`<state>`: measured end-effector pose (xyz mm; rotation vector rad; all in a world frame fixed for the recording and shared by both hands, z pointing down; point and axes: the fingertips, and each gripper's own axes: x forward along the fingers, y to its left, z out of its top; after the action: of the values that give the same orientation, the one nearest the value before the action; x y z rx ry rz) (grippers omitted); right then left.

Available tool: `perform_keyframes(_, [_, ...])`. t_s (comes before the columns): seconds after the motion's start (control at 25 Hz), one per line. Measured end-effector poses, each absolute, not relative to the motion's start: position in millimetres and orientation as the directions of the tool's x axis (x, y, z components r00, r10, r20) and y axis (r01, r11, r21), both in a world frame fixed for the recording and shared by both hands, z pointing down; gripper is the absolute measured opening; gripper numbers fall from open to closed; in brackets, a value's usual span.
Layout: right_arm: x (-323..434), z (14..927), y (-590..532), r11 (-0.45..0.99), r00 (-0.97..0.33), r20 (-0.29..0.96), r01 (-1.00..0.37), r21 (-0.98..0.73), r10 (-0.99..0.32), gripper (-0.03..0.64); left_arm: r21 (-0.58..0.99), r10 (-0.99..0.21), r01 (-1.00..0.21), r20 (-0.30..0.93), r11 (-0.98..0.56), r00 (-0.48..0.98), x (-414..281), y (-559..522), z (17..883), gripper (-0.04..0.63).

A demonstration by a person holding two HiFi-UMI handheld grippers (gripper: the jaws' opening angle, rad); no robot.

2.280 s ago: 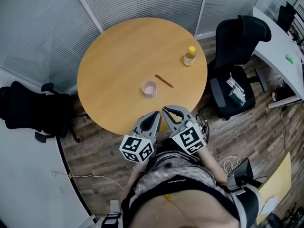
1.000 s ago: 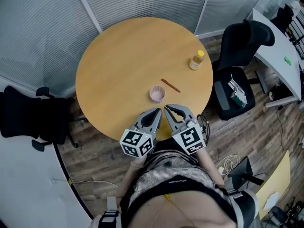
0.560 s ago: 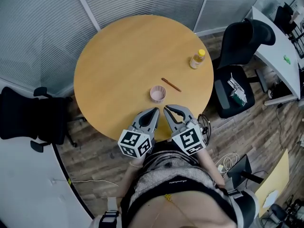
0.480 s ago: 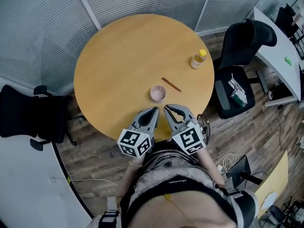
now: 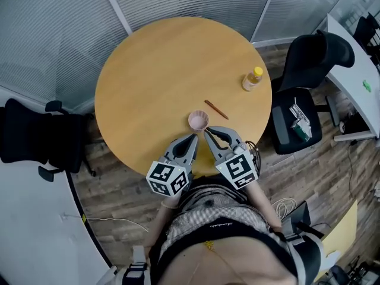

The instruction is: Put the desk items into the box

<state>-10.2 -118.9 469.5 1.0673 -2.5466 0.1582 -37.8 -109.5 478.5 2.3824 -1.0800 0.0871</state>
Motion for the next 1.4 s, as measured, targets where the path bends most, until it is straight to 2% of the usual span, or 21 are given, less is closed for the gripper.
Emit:
perform_keyframes(0.52, [4,476,-146,0.706,-0.633,0.398,-0.706,0.055,-0.664,0.026,0.437,-0.671,-0.714,0.281,-0.548,0.686,-32,-123,483,0.018])
perform_keyframes(0.72, [12,478,-150,0.682,-0.629,0.39,-0.731,-0.003,-0.672,0.028,0.434,-0.661,-0.712,0.293,-0.552,0.691,-30,-126,488,0.018])
perform_keyframes(1.0, [20,491,-161,0.684,-0.619,0.424,-0.729,0.0,-0.66,0.028,0.433,-0.666,-0.716,0.292,-0.548,0.686,-24,-128,489,0.018])
perform_keyframes(1.4, [36,517,-172,0.664,-0.554,0.487,-0.744,0.074,-0.675,0.028,0.439,-0.682,-0.742,0.323,-0.507,0.657,-34,-124,497,0.018])
